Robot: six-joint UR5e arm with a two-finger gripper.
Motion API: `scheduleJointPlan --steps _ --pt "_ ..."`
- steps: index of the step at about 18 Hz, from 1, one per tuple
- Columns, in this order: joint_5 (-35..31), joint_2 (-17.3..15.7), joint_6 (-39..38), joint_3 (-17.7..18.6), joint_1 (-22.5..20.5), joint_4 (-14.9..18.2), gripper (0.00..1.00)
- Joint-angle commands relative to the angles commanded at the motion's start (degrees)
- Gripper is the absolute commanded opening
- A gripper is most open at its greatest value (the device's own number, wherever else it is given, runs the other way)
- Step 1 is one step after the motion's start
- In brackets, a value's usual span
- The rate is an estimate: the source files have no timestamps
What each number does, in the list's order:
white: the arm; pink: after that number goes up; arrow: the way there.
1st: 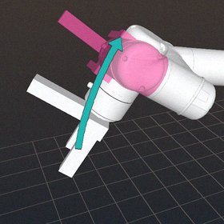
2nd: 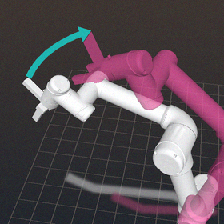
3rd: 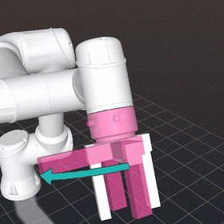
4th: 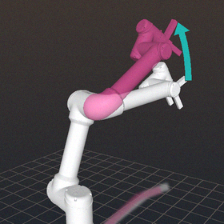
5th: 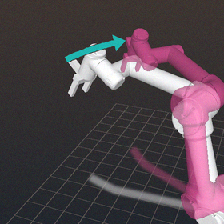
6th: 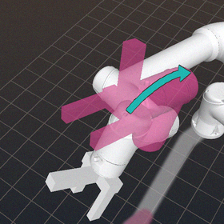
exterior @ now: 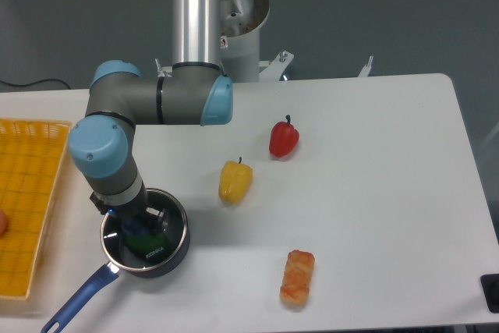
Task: Close the pot lid
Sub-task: 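Settle the lid on the saucepan and open the gripper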
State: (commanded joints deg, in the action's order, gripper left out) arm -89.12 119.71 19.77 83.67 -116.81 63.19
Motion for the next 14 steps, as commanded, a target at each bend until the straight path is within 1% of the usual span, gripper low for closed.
scheduleJointPlan --steps 2,14 --pt "-0.3 0.0 0.1 0.1 0.0 0.0 0.99" --pt "-1.0 -0.8 0.3 0.0 0.3 -0.2 1.00"
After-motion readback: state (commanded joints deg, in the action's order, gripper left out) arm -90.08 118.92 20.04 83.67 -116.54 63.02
